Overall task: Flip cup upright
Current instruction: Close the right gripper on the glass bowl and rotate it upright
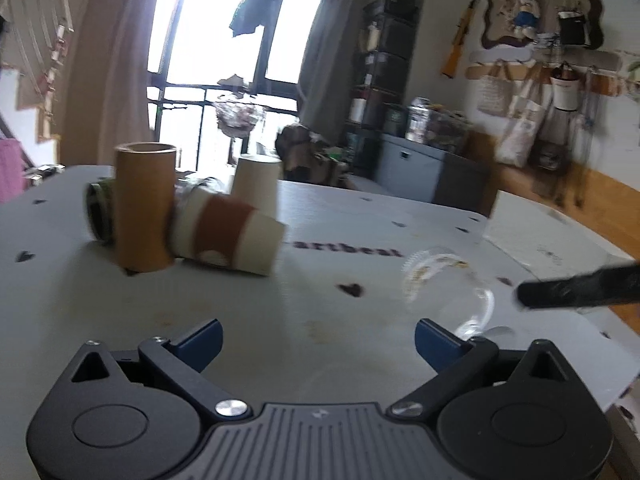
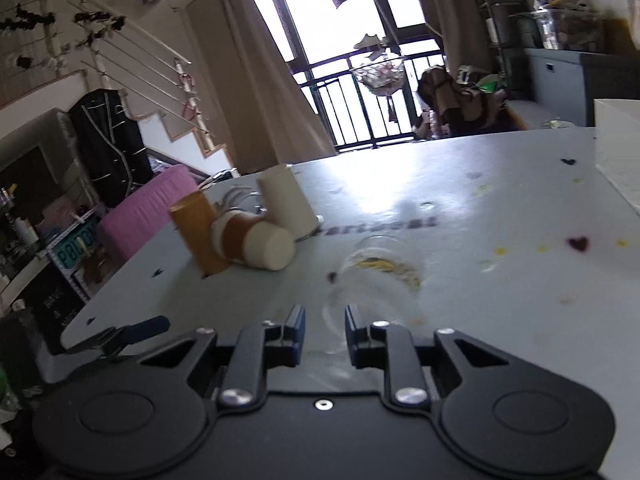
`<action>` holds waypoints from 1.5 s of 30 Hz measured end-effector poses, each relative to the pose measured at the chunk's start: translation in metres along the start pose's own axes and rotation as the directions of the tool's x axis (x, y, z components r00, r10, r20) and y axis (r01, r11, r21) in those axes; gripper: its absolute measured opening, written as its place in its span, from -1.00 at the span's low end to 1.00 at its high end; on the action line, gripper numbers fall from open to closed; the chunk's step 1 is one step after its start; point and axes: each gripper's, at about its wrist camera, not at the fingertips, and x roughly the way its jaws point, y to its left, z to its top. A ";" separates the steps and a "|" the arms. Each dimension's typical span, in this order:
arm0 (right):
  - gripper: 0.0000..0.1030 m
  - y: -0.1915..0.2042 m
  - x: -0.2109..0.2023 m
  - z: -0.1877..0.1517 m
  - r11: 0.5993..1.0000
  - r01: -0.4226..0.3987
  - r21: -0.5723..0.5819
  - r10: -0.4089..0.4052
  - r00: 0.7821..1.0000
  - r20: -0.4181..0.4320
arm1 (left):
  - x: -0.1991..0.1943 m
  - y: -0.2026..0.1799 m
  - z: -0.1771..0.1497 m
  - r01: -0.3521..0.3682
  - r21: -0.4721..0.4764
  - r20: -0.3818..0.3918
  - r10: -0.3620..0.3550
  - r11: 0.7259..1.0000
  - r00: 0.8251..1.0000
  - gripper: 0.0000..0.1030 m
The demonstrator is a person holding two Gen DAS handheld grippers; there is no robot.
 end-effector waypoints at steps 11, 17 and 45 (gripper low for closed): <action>-0.70 -0.030 0.020 -0.023 0.984 -0.148 0.097 0.151 0.988 -0.020 | 0.068 -0.030 0.033 0.253 -0.146 -0.259 -0.284 0.956 0.923 0.20; -0.72 -0.045 0.019 -0.030 0.969 -0.205 0.134 0.205 0.979 0.011 | 0.120 -0.043 0.041 0.246 -0.254 -0.446 -0.339 0.935 0.829 -0.11; 0.74 -0.129 0.123 0.026 0.726 -0.221 0.651 0.381 0.918 -0.114 | 0.111 -0.073 0.025 0.300 -0.098 -0.418 -0.313 0.949 0.853 -0.64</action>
